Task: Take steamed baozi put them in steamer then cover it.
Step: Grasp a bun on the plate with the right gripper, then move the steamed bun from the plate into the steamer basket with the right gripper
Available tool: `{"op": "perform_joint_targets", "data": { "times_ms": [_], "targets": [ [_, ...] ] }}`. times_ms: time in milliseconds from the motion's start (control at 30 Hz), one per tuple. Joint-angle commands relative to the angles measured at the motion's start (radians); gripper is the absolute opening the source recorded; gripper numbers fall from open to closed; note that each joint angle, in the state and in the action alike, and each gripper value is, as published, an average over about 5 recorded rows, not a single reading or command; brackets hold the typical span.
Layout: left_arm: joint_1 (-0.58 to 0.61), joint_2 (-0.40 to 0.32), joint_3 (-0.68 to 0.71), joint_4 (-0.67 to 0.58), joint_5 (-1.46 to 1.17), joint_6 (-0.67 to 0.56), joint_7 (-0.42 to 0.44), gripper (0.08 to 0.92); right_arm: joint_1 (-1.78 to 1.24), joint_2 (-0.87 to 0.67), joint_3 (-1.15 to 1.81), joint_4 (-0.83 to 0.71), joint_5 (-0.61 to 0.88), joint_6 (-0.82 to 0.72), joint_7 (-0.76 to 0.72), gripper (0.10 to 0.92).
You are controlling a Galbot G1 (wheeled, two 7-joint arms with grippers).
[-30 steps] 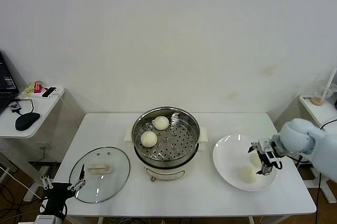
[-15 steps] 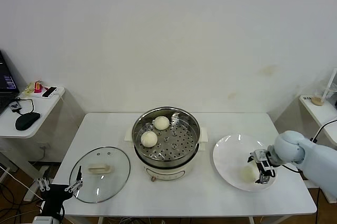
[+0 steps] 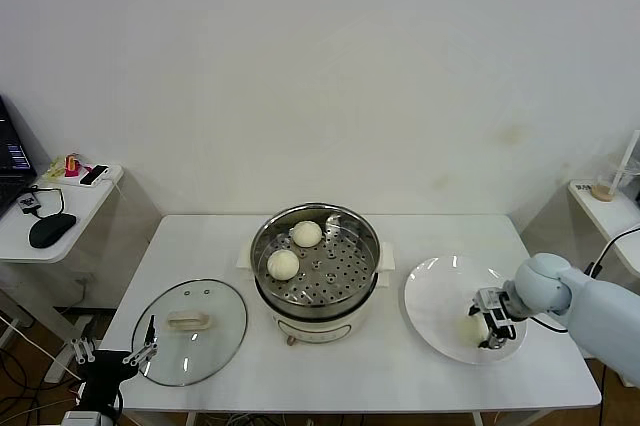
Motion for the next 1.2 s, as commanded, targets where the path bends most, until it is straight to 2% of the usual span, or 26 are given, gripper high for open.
{"op": "perform_joint_targets", "data": {
  "times_ms": [33,300,633,967,1200],
  "targets": [
    [0.002,0.0,0.0,-0.002,0.0,-0.001,0.0,0.823,0.006,-0.003,0.017,0.002,-0.003,0.005,-0.026,0.638],
    [0.003,0.001,0.003,-0.012,0.0,0.0,0.0,0.823,0.154,-0.041,0.014,0.043,0.061,0.012,-0.067,0.625],
    [0.007,0.006,0.003,-0.026,-0.001,0.0,0.001,0.823,0.53,-0.029,-0.148,0.073,0.205,-0.008,-0.094,0.628],
    [0.01,-0.004,0.007,-0.039,-0.003,0.001,-0.002,0.823,0.874,0.164,-0.393,0.101,0.345,-0.041,-0.044,0.636],
    [0.017,-0.015,0.002,-0.041,-0.001,-0.001,-0.004,0.823,0.92,0.323,-0.481,0.13,0.413,-0.038,0.01,0.636]
  ]
}}
